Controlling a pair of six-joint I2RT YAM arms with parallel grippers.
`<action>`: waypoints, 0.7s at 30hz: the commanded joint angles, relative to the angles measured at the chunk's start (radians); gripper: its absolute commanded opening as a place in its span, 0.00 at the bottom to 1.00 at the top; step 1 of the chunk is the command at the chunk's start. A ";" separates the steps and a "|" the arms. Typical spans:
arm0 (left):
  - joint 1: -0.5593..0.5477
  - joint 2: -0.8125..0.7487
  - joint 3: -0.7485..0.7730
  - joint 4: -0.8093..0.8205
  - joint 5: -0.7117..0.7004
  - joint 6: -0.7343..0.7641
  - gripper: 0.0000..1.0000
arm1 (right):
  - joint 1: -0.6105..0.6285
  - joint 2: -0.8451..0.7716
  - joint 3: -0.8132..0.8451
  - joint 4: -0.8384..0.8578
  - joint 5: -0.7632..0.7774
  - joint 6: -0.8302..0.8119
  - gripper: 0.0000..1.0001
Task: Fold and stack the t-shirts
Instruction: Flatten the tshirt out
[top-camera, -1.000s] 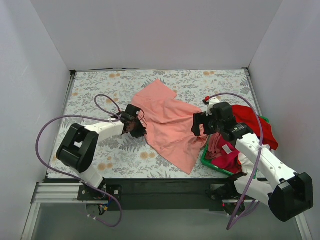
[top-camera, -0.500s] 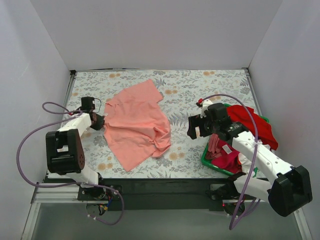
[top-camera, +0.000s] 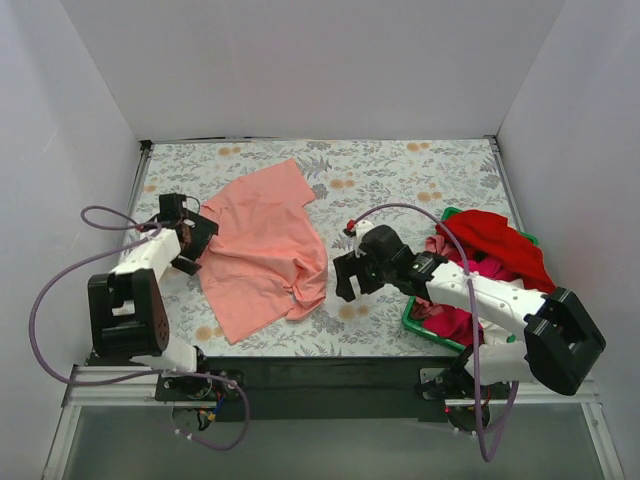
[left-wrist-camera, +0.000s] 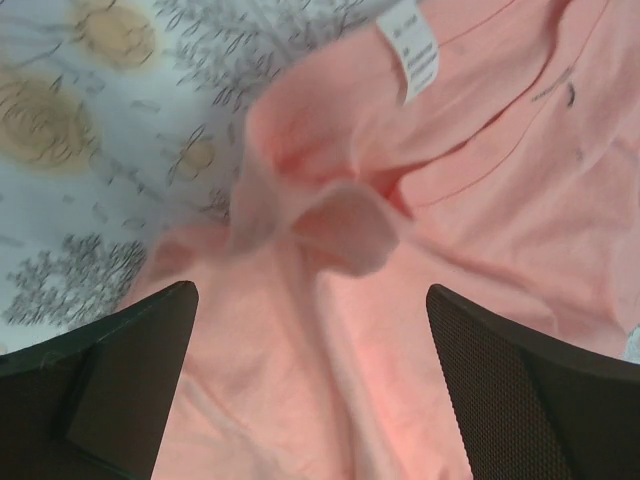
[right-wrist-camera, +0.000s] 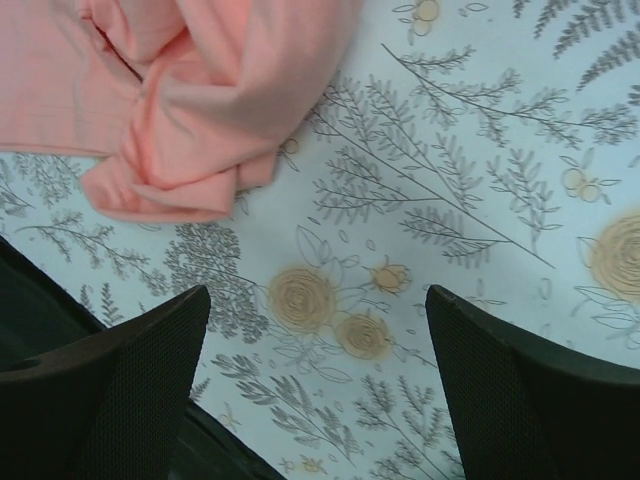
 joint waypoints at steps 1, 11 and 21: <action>-0.011 -0.202 -0.071 -0.057 0.029 -0.041 0.98 | 0.077 0.030 -0.011 0.135 0.109 0.182 0.94; -0.244 -0.566 -0.322 -0.201 0.132 -0.123 0.98 | 0.232 0.130 -0.057 0.297 0.181 0.363 0.89; -0.332 -0.769 -0.448 -0.304 0.222 -0.169 0.98 | 0.274 0.245 -0.031 0.354 0.196 0.447 0.70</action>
